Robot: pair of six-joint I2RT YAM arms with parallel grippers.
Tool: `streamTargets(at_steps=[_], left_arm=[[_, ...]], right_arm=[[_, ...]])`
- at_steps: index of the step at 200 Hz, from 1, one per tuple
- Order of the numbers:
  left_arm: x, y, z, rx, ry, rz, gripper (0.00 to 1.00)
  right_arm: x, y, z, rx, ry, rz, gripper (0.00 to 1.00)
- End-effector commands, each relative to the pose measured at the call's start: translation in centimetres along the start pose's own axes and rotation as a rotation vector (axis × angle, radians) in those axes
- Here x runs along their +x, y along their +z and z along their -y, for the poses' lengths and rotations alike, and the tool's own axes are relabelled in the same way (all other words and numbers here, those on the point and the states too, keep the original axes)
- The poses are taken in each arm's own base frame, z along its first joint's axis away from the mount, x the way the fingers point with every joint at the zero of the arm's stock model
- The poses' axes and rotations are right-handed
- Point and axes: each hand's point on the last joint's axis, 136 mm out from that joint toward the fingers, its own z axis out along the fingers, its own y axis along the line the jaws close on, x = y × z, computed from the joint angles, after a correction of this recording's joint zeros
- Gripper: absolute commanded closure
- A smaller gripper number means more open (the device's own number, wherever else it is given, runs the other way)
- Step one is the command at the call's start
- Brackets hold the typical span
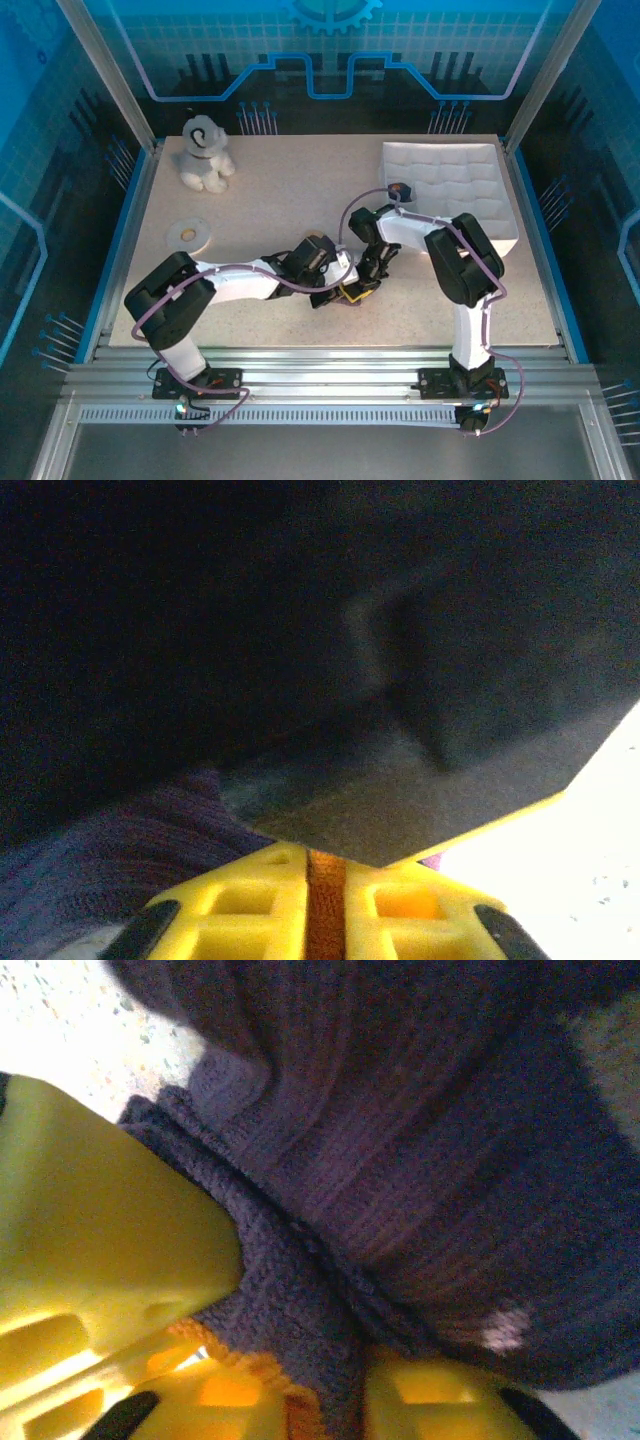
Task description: Roll the socks
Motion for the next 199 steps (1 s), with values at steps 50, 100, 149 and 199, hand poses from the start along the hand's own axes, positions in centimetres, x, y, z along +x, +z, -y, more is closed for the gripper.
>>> streamTargets(at_steps=[50, 100, 149, 199], left_arm=[[2.8, 1.6, 0.6, 0.086, -0.182, -0.116, 1.0], [3.7, 1.2, -0.2, 0.095, -0.27, -0.142, 1.0], [3.6, 1.1, -0.5, 0.124, -0.357, -0.185, 1.0], [3.2, 1.3, -0.7, 0.16, -0.416, -0.193, 1.0]], right_arm=[[-2.1, -2.4, 1.4, 0.072, 0.033, 0.265, 0.65], [-2.3, -3.6, 0.0, -0.004, 0.065, 0.405, 0.62], [-0.2, -4.4, 0.0, 0.002, 0.052, 0.465, 0.61], [0.9, -6.7, 0.2, -0.006, 0.112, 0.62, 0.59]])
